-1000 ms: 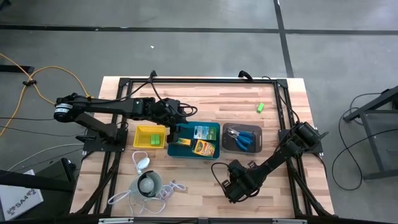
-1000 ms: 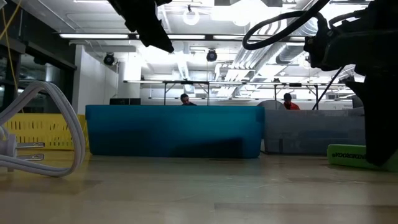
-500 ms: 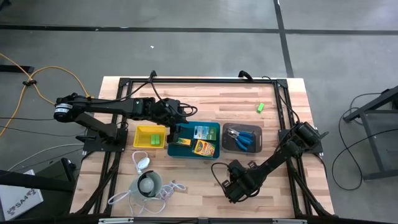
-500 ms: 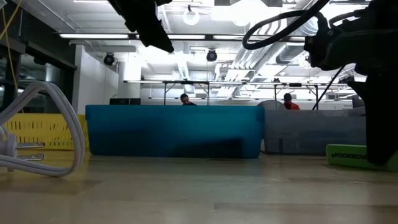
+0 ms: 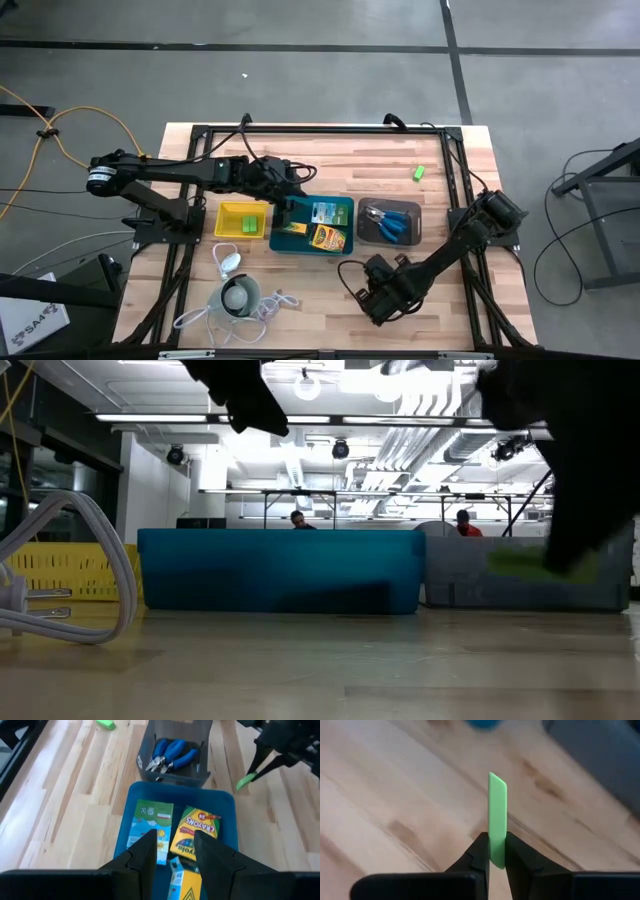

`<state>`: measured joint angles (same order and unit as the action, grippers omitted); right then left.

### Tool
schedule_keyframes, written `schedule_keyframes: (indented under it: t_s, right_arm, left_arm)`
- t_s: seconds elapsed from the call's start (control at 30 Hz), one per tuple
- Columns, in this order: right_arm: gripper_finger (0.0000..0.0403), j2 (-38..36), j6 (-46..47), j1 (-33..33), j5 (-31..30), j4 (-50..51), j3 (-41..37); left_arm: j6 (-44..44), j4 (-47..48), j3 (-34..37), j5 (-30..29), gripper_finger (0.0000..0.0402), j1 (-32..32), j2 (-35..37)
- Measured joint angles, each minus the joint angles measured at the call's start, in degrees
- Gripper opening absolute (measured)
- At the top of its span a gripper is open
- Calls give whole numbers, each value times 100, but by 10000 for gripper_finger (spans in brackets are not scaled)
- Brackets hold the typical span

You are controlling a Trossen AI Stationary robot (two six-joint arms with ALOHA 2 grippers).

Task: Pick & Place School Supplies
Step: Put the green eraser into the yellow bin

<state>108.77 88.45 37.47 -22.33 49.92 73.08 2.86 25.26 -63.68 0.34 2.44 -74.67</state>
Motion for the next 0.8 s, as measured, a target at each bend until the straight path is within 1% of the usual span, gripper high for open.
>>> schedule_keyframes:
  t_s: [0.07,0.27,0.37,0.5,0.57,0.67,0.8]
  right_arm:
    - [30,-141,-54,2,-248,-37,0]
    - [30,-600,-631,33,-1030,-365,0]
    - [30,-795,-1013,33,-1391,-580,-2]
    - [29,-1044,-1630,33,-1837,-1004,2]
    - [29,-1094,-2005,33,-1959,-1270,1]
    - [29,-1136,-2584,-12,-2014,-1809,0]
    - [29,-1128,-3425,-108,-2197,-2507,0]
  left_arm:
    - [3,-88,0,9,126,-1,0]
    - [-12,-419,0,109,126,0,0]
    - [-196,-667,0,616,126,0,0]
    - [-239,-967,0,1727,126,-17,0]
    - [-244,-1051,0,2170,126,-48,0]
    - [-252,-1123,0,2432,126,-161,0]
    - [-544,-1123,0,2450,126,-372,0]
